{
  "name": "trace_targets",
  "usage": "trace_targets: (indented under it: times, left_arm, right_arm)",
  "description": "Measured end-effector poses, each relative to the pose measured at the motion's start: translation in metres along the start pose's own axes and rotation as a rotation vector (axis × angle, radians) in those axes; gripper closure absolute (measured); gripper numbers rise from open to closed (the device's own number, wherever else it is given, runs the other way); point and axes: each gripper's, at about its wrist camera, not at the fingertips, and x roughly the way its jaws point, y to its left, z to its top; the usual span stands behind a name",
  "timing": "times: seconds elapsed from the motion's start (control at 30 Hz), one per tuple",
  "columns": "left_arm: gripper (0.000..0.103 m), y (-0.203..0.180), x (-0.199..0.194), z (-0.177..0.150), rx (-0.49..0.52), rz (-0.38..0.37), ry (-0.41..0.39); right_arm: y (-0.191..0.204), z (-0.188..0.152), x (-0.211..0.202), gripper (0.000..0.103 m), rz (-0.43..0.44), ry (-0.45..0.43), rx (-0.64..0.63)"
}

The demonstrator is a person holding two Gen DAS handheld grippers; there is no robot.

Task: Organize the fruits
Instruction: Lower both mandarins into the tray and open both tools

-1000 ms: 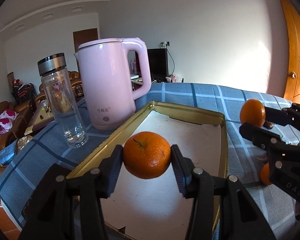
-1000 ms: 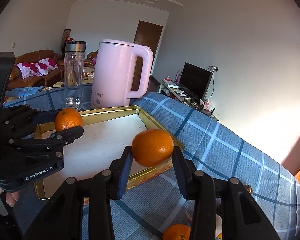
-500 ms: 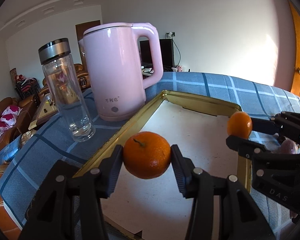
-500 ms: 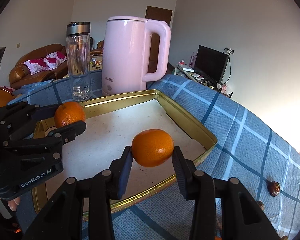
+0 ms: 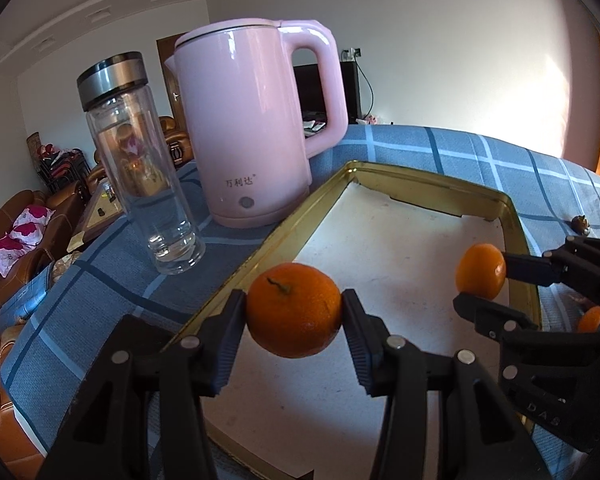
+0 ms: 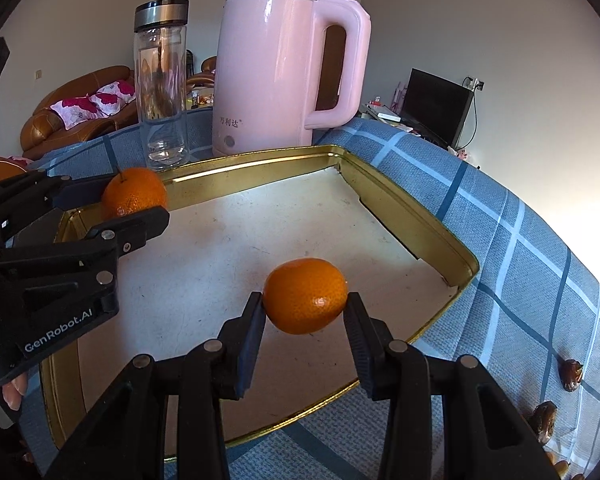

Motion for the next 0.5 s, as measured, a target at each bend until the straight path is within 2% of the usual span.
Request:
trace_targets:
  times: [0.5]
  left_arm:
    - [0.052, -0.0034, 0.0095, -0.0056, 0.014, 0.003, 0.031]
  right_arm:
    - [0.0039, -0.0023, 0.0013, 0.060, -0.017, -0.005, -0.018]
